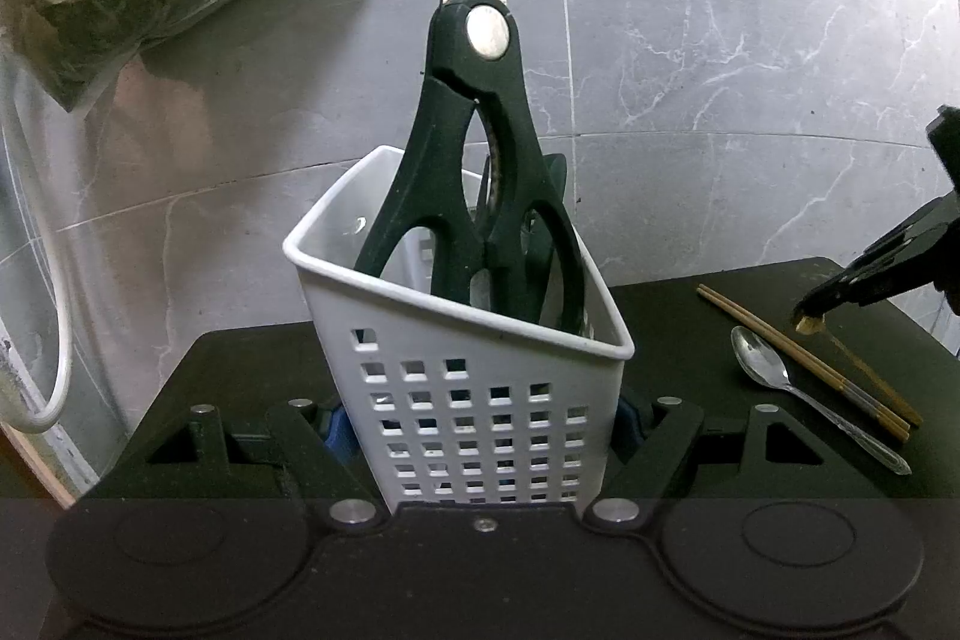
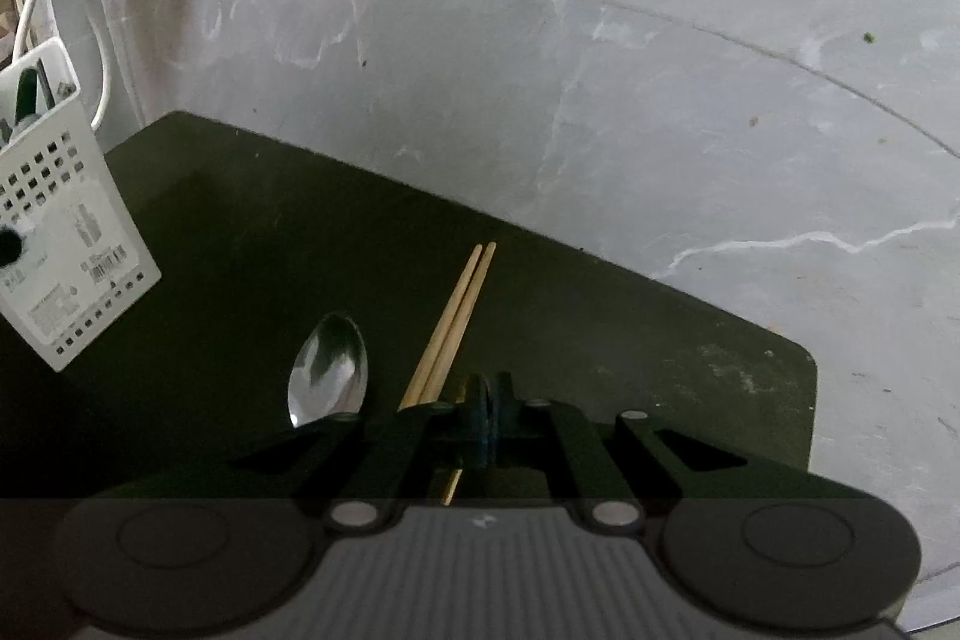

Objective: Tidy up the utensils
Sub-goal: 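Lower the gold spoon into the caddy and open the right tool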

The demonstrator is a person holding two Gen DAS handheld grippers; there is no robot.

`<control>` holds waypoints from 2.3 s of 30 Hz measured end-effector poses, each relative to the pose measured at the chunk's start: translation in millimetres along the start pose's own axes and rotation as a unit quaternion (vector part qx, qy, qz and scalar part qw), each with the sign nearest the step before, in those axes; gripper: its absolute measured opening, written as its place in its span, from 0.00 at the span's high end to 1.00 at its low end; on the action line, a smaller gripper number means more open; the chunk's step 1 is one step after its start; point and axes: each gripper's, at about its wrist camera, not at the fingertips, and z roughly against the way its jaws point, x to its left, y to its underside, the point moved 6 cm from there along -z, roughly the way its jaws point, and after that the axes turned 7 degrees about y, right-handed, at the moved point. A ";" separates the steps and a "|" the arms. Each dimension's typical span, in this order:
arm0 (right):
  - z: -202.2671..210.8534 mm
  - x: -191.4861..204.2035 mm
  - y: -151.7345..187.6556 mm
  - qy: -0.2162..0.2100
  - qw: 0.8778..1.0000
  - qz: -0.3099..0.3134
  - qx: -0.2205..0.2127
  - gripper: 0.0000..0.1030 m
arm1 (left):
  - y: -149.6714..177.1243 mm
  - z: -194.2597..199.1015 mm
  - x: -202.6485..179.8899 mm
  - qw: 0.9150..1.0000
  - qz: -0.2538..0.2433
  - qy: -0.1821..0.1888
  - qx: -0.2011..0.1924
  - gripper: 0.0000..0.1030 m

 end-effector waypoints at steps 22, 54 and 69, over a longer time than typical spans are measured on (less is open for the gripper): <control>131.8 34.0 -59.0 0.040 0.978 -0.098 -0.181 0.99 | 4.9 3.7 13.1 0.998 -0.017 0.053 -0.009 0.25; 92.4 198.9 -178.3 -0.114 0.936 -0.040 -0.329 0.98 | 11.0 2.6 27.7 0.994 -0.022 0.104 -0.029 0.26; 92.3 187.8 -132.8 -0.137 0.952 -0.067 -0.265 0.90 | 11.4 1.2 25.9 0.995 -0.019 0.096 -0.031 0.26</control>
